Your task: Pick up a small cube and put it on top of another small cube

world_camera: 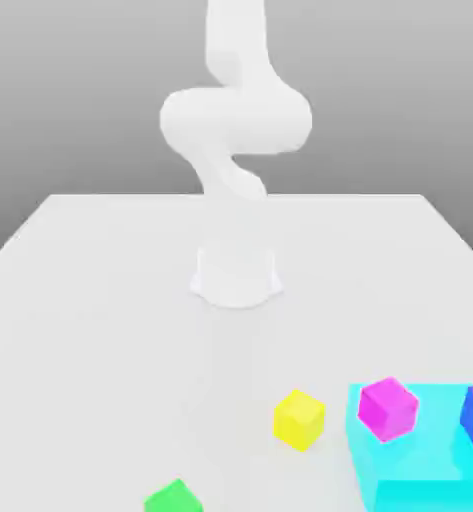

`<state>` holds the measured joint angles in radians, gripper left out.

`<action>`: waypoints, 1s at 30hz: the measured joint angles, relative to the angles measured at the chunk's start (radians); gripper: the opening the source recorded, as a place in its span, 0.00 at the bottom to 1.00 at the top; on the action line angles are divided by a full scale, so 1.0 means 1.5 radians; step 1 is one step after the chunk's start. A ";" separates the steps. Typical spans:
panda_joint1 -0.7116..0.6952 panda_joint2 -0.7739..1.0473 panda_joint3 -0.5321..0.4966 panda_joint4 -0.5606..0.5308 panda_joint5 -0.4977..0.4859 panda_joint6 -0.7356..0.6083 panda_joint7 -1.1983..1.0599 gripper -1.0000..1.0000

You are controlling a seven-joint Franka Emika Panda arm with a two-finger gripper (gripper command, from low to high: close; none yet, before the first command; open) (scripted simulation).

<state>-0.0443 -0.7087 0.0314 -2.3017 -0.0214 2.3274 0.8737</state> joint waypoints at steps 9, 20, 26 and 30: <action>-0.091 0.222 0.062 -0.004 -0.063 0.066 0.187 0.50; -0.139 0.487 0.068 -0.009 -0.118 0.146 0.397 0.50; -0.142 0.623 0.060 -0.014 -0.091 0.196 0.470 0.50; -0.147 0.712 0.061 -0.013 -0.059 0.239 0.498 0.50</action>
<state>-0.2646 0.3600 0.1224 -2.3215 -0.1093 2.6861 1.6204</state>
